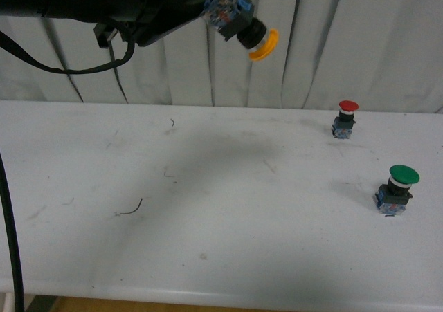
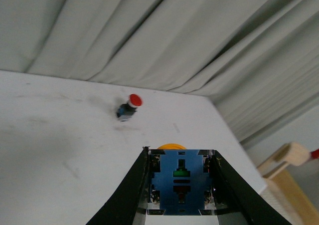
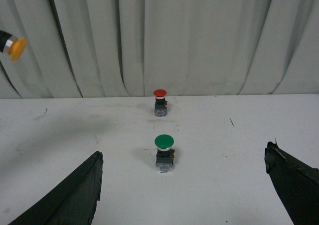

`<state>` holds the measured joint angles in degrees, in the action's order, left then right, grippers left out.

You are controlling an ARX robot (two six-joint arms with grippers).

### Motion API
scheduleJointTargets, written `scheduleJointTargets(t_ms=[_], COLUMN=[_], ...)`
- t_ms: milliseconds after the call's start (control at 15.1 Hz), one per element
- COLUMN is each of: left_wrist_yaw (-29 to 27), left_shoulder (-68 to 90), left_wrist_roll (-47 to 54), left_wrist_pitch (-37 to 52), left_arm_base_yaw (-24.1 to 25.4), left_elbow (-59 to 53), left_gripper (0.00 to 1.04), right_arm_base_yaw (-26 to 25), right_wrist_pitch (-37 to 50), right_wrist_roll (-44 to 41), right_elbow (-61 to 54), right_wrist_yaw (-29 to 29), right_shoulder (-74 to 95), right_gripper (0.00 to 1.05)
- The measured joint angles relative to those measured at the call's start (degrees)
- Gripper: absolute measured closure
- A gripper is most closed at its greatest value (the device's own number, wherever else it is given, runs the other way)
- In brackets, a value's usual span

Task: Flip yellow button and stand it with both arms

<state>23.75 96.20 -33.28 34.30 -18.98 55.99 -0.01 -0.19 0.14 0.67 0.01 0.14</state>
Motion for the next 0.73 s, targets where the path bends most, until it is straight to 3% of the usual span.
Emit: scheduleJointTargets(t_ms=[133, 332, 465, 731], left_wrist_yaw=[3.37, 3.72, 3.15, 3.26], left_shoulder=[0.26, 3.89, 5.97, 6.67], left_wrist_roll=[-9.27, -20.06, -25.07, -28.2], left_wrist_pitch=[11.32, 22.91, 28.33, 31.15], left_arm_base_yaw=[0.13, 0.61, -0.02, -0.79], left_elbow=[-3.04, -6.21, -6.88, -8.37], left_gripper=[0.74, 0.74, 0.74, 0.74], right_arm_base_yaw=[0.0, 0.0, 0.0, 0.0], right_wrist_pitch=[-0.02, 0.0, -0.02, -0.02], right_wrist_roll=[0.0, 0.0, 0.0, 0.0], right_elbow=[0.0, 0.0, 0.0, 0.0], right_wrist_yaw=[0.0, 0.0, 0.0, 0.0], right_shoulder=[0.0, 0.0, 0.0, 0.0], right_gripper=[0.06, 0.06, 0.06, 0.06])
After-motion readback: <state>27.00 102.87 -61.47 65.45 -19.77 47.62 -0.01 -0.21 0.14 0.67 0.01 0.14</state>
